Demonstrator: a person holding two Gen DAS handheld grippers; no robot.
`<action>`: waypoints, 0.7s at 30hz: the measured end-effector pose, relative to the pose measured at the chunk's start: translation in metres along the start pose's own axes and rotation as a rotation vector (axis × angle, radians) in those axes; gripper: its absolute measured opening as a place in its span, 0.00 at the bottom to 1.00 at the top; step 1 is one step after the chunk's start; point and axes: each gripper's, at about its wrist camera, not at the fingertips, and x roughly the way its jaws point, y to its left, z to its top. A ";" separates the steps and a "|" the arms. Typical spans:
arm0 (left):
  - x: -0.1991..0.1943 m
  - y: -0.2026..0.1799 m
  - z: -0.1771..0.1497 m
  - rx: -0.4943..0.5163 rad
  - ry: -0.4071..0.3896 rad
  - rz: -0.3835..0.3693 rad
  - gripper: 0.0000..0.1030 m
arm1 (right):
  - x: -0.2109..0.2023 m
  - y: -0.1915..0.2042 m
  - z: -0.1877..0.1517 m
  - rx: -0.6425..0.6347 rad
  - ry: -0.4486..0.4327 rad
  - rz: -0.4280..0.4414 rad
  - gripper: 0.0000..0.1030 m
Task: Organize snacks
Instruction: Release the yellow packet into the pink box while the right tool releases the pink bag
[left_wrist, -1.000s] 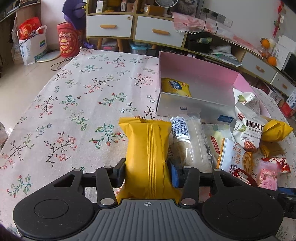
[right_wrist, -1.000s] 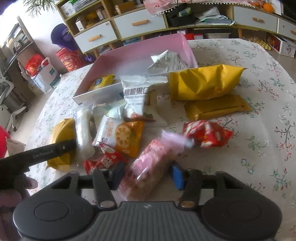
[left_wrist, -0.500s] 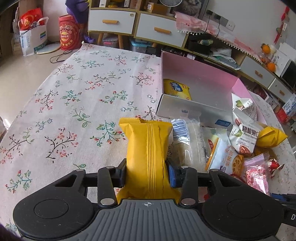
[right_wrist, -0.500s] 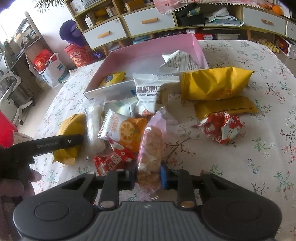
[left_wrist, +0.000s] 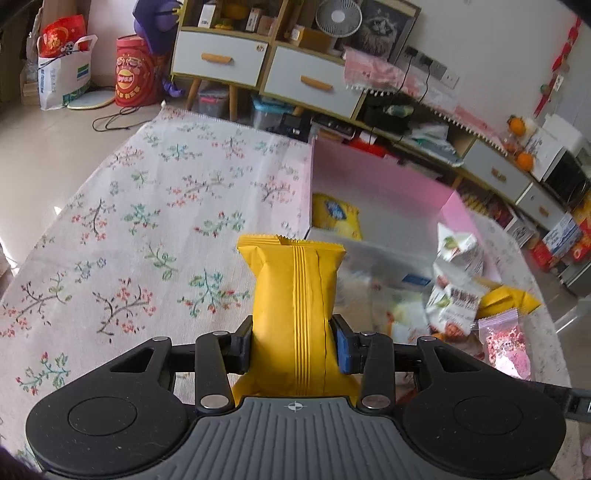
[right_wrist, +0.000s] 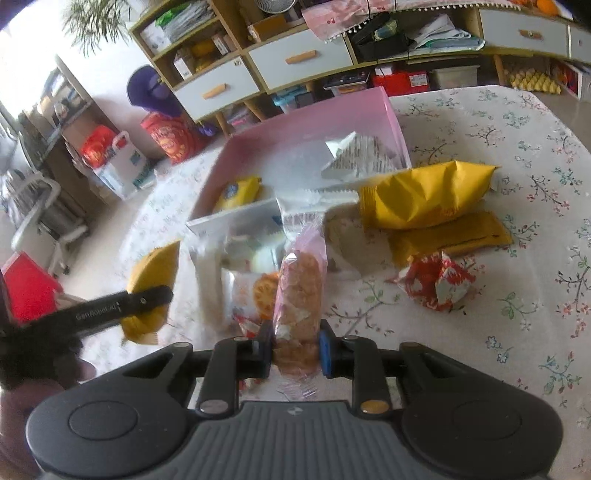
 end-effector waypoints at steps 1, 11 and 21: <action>-0.002 0.000 0.001 -0.003 -0.005 -0.003 0.37 | -0.003 -0.001 0.003 0.000 -0.011 0.003 0.09; -0.002 -0.006 0.027 -0.063 -0.050 -0.067 0.37 | -0.014 -0.011 0.039 0.038 -0.115 -0.002 0.10; 0.018 -0.028 0.046 -0.065 -0.080 -0.120 0.37 | 0.005 -0.020 0.072 0.061 -0.173 0.035 0.10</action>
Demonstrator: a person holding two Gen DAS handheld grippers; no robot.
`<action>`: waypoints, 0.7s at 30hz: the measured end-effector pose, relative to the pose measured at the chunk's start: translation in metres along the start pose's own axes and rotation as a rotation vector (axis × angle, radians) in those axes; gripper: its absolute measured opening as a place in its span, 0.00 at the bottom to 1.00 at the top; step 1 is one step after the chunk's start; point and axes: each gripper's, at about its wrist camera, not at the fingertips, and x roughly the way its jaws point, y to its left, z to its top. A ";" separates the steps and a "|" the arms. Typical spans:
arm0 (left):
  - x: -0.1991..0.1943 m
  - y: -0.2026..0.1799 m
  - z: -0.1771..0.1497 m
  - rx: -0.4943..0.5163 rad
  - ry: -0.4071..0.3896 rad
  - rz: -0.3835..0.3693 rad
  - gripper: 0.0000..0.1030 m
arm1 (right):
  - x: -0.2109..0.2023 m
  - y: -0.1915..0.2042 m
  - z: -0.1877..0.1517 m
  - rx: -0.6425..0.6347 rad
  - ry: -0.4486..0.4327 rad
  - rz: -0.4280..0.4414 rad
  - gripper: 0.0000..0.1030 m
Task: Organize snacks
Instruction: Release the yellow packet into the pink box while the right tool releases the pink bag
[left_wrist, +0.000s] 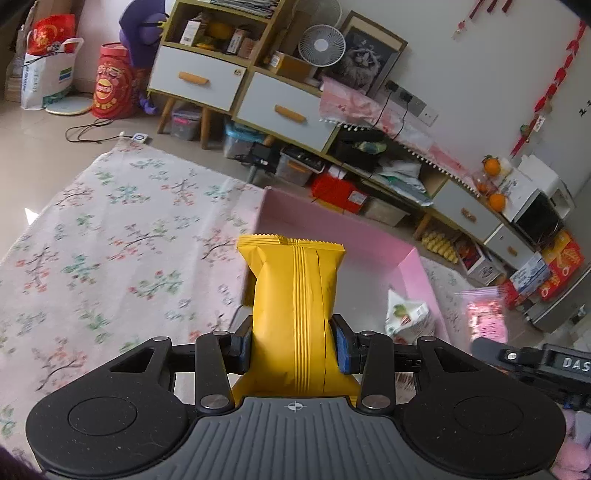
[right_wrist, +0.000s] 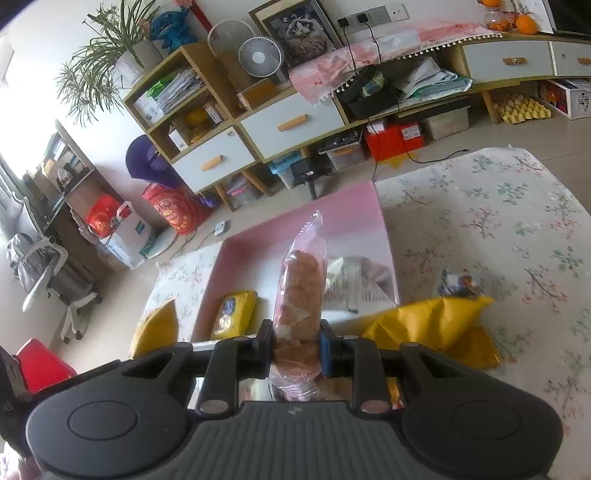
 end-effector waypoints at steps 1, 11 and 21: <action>0.003 -0.002 0.002 0.001 -0.005 -0.004 0.38 | 0.002 0.000 0.002 0.004 -0.002 0.003 0.10; 0.042 -0.021 0.017 0.029 -0.042 -0.029 0.38 | 0.034 0.004 0.015 -0.022 -0.018 0.048 0.10; 0.084 -0.037 0.013 0.107 -0.052 -0.050 0.38 | 0.064 0.001 0.019 -0.075 -0.002 0.052 0.10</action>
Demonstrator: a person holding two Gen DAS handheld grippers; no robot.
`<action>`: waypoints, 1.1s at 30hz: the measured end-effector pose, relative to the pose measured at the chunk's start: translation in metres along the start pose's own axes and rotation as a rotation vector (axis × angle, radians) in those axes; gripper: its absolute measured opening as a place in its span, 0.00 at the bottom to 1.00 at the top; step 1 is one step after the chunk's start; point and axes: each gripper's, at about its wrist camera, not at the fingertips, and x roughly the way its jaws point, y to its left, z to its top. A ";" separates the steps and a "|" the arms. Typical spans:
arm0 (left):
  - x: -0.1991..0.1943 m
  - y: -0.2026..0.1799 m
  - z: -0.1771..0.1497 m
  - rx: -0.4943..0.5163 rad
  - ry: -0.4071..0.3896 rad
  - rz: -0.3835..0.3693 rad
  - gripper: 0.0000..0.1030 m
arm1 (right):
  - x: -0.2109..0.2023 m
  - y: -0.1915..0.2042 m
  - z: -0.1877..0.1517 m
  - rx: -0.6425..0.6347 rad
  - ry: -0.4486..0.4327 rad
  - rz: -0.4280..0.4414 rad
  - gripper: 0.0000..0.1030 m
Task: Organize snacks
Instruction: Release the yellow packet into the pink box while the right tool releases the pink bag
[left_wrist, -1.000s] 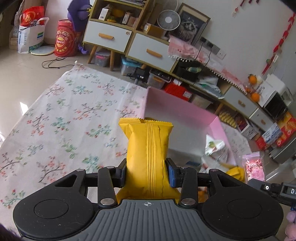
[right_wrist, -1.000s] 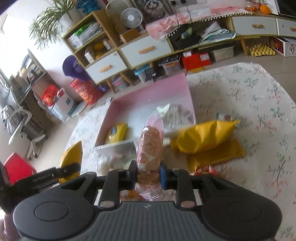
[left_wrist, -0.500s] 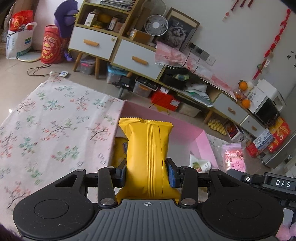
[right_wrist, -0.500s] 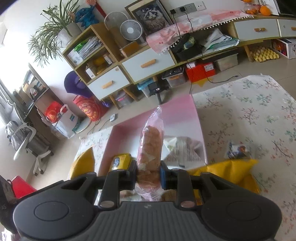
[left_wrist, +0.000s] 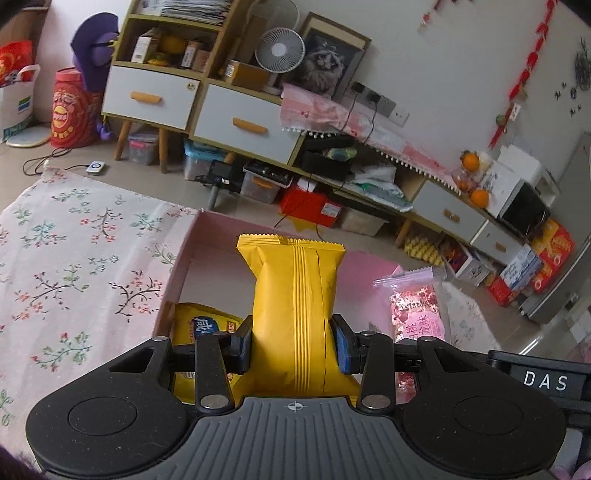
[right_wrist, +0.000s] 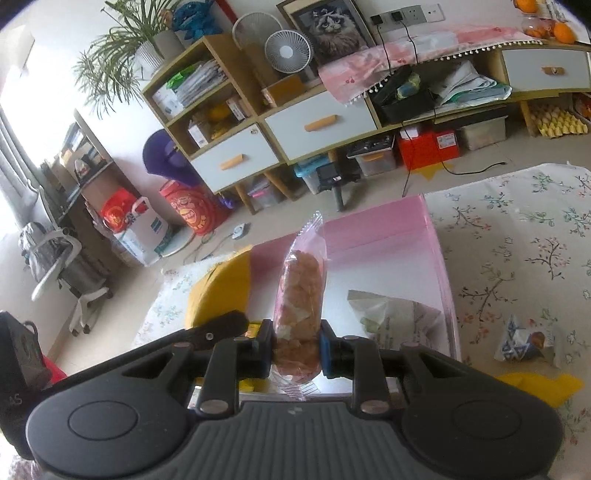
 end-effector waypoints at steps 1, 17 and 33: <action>0.003 0.000 -0.001 0.011 0.003 0.005 0.38 | 0.002 -0.002 0.000 0.001 0.004 -0.007 0.10; 0.015 0.005 -0.003 0.036 0.009 0.042 0.59 | 0.002 -0.014 0.000 0.036 0.004 -0.013 0.33; -0.023 0.004 -0.009 0.074 0.021 0.005 0.84 | -0.029 -0.007 0.003 -0.014 -0.071 -0.017 0.75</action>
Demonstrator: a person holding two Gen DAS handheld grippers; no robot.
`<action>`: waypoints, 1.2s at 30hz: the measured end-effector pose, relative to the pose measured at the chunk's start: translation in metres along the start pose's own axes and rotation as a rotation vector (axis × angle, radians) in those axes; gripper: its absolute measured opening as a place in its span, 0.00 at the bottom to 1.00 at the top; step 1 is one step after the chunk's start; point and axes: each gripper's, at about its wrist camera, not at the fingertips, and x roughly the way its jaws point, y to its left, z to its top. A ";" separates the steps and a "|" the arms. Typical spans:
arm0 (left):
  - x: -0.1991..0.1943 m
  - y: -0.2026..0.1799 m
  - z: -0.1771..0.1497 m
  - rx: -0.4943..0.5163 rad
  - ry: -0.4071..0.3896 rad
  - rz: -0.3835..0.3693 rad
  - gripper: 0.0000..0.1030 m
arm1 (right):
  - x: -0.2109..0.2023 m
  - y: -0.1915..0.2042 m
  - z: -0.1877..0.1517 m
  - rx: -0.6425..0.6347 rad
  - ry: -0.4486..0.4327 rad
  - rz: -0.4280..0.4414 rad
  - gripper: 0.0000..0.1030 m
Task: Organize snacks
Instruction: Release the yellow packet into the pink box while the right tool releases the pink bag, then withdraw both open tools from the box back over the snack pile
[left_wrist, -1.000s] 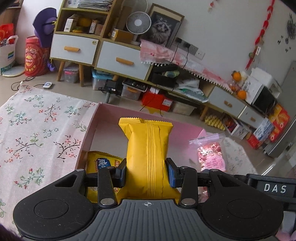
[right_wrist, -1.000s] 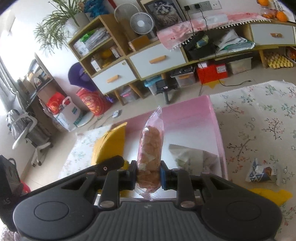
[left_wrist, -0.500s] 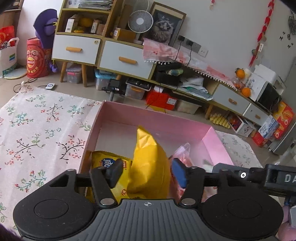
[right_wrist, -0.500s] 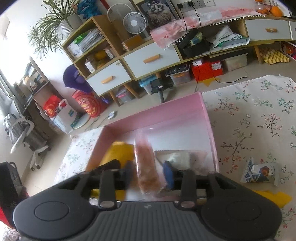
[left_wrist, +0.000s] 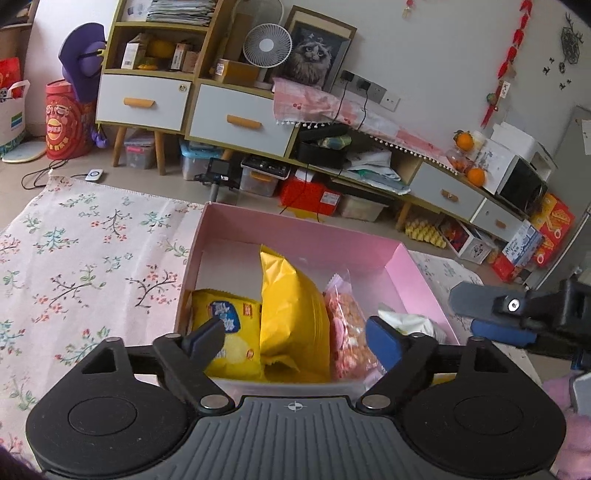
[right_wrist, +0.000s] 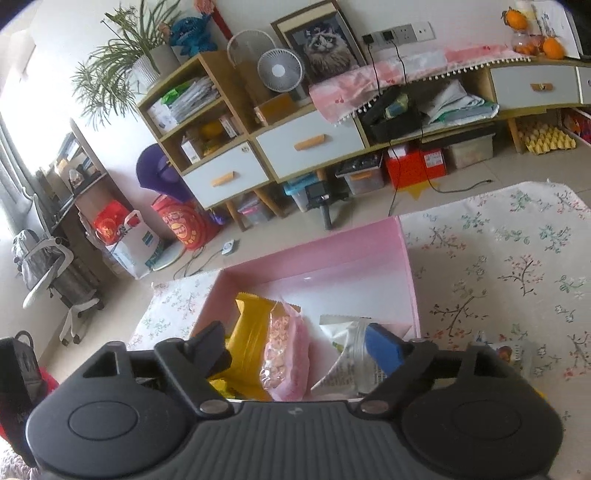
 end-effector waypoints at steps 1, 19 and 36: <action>-0.003 -0.001 -0.002 0.015 -0.001 0.003 0.86 | -0.003 0.001 -0.001 -0.007 -0.004 -0.002 0.76; -0.038 0.008 -0.030 0.073 0.044 0.110 0.96 | -0.044 -0.003 -0.027 -0.126 -0.073 -0.083 0.89; -0.045 0.015 -0.057 -0.003 0.189 0.119 0.96 | -0.053 -0.020 -0.068 -0.213 0.011 -0.209 0.89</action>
